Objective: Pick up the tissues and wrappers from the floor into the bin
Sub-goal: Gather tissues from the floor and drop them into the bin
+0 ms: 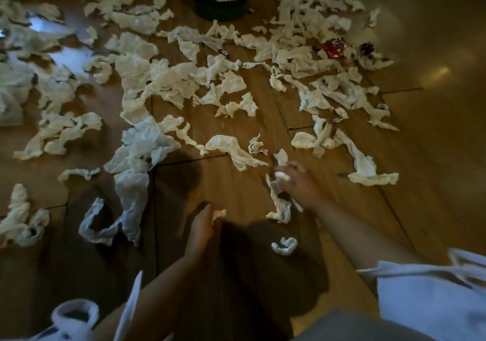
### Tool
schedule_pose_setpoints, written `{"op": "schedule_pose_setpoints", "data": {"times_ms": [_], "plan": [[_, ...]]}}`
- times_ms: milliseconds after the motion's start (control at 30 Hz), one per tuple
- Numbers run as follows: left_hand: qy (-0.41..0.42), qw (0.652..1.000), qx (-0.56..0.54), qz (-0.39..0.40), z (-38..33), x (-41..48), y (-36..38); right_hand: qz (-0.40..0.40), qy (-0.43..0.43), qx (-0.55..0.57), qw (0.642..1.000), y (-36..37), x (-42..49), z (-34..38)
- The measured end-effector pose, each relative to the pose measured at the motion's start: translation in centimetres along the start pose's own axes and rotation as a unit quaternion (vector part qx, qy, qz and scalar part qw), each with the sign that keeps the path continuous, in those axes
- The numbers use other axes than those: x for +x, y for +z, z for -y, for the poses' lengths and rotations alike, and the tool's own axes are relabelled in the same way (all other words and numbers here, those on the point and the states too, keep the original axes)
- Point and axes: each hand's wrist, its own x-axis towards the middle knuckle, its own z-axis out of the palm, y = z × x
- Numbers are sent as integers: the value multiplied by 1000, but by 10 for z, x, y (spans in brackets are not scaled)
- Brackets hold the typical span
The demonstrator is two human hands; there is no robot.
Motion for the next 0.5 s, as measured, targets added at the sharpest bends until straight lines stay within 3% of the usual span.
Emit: {"op": "schedule_pose_setpoints", "data": {"times_ms": [67,133,233,300,367,433,500], "plan": [[26,998,38,31,-5,6,2,67,-48,-102,991,15,-8,-3],[39,997,56,37,-8,12,7,73,-101,-180,976,28,-19,-5],[68,995,73,29,-24,12,19,36,-95,-151,983,28,-30,-15],[108,988,94,63,-37,5,29,-37,-32,-67,997,16,-33,-21],[164,965,164,121,-44,-3,43,-154,43,30,987,0,-34,-26],[228,921,258,182,-45,-7,58,-249,78,70,963,-14,-33,-28],[259,879,322,239,-49,-7,72,-286,91,90,950,-24,-27,-29]]}}
